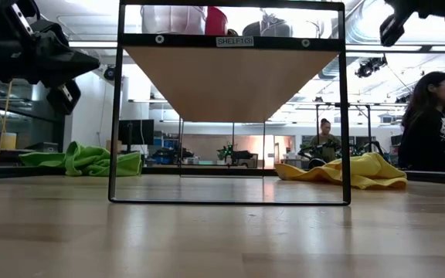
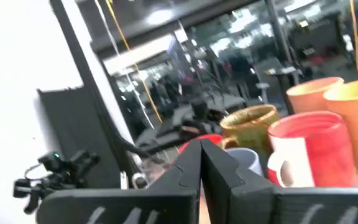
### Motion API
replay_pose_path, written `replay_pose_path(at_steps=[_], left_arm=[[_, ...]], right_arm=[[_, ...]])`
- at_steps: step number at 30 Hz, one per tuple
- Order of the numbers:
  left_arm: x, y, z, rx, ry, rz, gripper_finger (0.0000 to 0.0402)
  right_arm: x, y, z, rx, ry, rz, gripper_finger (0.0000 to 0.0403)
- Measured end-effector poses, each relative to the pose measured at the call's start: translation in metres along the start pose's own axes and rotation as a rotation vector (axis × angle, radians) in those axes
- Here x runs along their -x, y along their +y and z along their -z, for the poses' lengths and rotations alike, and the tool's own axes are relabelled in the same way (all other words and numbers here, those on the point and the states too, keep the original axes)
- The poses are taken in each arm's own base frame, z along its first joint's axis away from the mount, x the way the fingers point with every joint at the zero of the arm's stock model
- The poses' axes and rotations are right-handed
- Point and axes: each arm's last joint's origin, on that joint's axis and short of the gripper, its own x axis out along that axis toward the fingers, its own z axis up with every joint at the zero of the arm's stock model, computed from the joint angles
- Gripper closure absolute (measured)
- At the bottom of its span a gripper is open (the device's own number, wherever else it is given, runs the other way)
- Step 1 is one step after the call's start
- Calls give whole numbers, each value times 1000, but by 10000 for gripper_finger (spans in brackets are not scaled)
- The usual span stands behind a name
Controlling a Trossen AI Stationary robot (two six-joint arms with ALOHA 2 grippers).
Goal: Stack small to large cups/mugs on shelf
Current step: Return to Home Position
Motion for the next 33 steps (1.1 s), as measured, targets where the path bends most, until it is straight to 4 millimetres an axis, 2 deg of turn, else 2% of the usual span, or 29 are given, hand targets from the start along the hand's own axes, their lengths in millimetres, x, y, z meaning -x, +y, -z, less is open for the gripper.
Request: replay_pose_path(at_steps=[8, 14, 18, 25, 33], left_arm=[[0, 0, 0, 0, 0, 0, 401], [0, 0, 0, 0, 0, 0, 401], [0, 0, 0, 0, 0, 0, 401], [0, 0, 0, 0, 0, 0, 401], [0, 0, 0, 0, 0, 0, 401]], right_arm=[[5, -18, 27, -32, -41, 43, 403], [10, -26, 31, -52, -38, 51, 403], [11, -30, 34, 16, -14, 107, 403], [11, -31, 37, 27, 0, 149, 403], [12, -39, 64, 1, 19, 187, 403]])
